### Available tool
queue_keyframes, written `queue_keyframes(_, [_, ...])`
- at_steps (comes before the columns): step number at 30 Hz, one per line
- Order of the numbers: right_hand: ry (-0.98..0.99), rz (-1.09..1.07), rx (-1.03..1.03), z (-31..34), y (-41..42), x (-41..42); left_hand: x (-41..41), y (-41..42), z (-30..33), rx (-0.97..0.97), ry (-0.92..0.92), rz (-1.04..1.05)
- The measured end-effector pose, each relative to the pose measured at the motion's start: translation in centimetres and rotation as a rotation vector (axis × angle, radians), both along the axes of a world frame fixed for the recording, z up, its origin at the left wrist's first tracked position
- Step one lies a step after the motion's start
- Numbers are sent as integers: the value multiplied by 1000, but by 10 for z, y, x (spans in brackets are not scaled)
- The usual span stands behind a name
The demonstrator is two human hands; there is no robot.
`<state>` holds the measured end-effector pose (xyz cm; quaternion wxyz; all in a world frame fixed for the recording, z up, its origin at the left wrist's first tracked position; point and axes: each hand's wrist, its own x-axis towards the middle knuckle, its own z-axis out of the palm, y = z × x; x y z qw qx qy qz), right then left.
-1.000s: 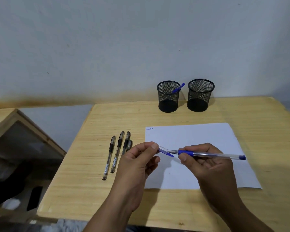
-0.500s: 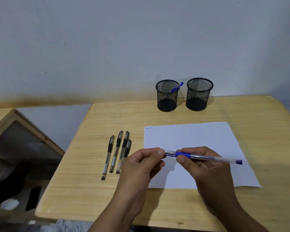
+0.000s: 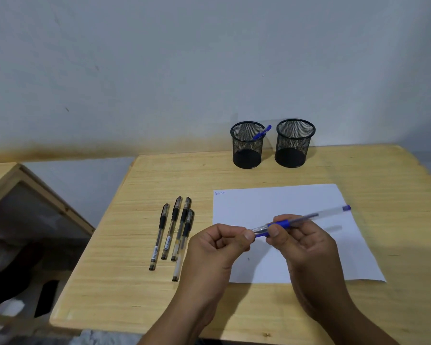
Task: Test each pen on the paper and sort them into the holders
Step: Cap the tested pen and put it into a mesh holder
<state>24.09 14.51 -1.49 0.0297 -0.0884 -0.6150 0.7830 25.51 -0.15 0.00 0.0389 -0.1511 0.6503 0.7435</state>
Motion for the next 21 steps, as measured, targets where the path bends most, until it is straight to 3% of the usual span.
queue_keyframes(4, [4, -40, -75, 8, 0, -10, -6, 6, -5, -46, -39, -35])
queue_keyframes(12, [56, -71, 159, 15, 15, -52, -64, -10, -4, -240, 54, -22])
queue_keyframes(21, [70, 95, 708, 55, 52, -129, -182, -20, -15, -559, 159, -9])
